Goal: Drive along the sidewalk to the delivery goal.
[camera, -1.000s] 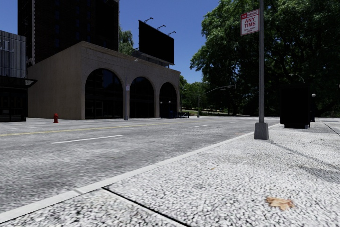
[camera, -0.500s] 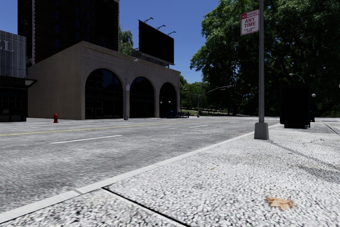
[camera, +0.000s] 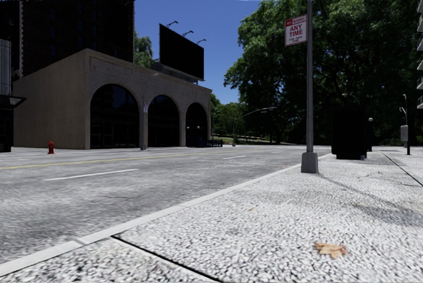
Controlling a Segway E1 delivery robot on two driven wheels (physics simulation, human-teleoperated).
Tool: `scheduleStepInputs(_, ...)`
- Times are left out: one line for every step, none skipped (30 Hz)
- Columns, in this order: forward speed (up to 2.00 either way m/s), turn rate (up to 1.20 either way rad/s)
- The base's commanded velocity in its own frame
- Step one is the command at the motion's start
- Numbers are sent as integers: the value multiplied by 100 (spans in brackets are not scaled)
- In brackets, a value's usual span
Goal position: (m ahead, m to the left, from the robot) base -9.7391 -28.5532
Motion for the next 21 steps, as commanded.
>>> scheduleStepInputs(0,-120)
scheduleStepInputs(0,-120)
scheduleStepInputs(0,-120)
scheduleStepInputs(0,-120)
scheduleStepInputs(0,-120)
scheduleStepInputs(0,-120)
scheduleStepInputs(0,-120)
scheduleStepInputs(0,-120)
scheduleStepInputs(0,-120)
scheduleStepInputs(0,-120)
scheduleStepInputs(0,-120)
scheduleStepInputs(0,-120)
scheduleStepInputs(0,-120)
scheduleStepInputs(0,-120)
scheduleStepInputs(0,-120)
scheduleStepInputs(0,-120)
scheduleStepInputs(0,-120)
scheduleStepInputs(0,-120)
scheduleStepInputs(0,-120)
scheduleStepInputs(0,-120)
scheduleStepInputs(0,-120)
